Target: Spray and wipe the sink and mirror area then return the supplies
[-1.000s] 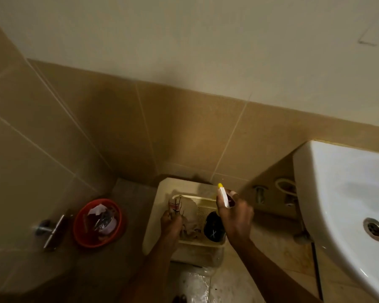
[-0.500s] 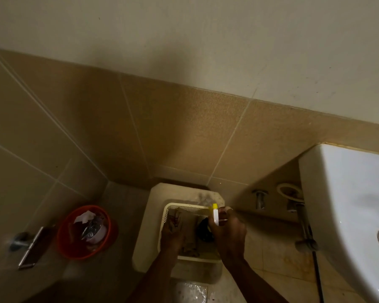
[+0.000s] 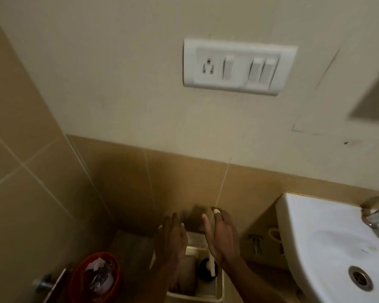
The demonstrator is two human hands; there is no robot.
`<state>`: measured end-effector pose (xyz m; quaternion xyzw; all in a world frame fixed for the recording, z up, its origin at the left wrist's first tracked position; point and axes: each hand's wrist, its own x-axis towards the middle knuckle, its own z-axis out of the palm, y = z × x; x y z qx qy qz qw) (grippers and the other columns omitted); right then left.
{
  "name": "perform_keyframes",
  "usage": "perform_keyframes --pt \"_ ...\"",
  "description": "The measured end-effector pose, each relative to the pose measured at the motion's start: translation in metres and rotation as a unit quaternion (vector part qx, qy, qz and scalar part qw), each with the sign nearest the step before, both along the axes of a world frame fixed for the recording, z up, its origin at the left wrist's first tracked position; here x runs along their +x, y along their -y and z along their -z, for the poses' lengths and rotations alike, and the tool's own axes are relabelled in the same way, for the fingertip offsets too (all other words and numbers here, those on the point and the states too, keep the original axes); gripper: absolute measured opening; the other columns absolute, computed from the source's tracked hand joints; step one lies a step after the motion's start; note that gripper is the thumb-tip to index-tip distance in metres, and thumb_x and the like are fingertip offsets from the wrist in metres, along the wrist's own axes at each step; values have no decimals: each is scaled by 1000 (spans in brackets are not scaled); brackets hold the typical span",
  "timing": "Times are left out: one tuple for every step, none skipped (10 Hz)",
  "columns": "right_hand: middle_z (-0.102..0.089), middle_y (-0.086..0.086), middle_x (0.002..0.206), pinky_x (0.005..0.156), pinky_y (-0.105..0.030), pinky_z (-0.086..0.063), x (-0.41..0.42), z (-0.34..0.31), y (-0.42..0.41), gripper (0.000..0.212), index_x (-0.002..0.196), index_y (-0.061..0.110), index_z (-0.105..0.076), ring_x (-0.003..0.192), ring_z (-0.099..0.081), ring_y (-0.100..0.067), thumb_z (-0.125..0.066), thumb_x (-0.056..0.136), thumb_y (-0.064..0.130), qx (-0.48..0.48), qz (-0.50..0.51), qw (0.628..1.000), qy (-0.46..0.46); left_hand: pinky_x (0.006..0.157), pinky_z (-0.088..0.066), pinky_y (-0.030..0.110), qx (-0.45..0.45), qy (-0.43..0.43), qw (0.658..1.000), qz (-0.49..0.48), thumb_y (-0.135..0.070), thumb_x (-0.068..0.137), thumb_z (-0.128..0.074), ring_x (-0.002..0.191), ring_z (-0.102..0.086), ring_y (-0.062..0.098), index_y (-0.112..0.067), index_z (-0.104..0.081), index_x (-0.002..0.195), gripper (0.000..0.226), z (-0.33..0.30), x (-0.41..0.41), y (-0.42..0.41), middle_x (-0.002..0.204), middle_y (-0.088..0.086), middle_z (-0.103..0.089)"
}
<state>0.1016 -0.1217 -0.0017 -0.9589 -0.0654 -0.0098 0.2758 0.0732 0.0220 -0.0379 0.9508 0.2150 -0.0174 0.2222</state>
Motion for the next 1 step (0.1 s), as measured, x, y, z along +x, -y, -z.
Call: perform_keyframes --pt "-58 -7 149 113 -38 -48 15 -84 -7 53 147 12 -56 136 -55 -23 -39 110 45 23 -48 995 85 117 -31 45 112 128 985 37 -43 101 -25 145 -34 30 -20 -27 154 58 -99 11 -12 160 9 -32"
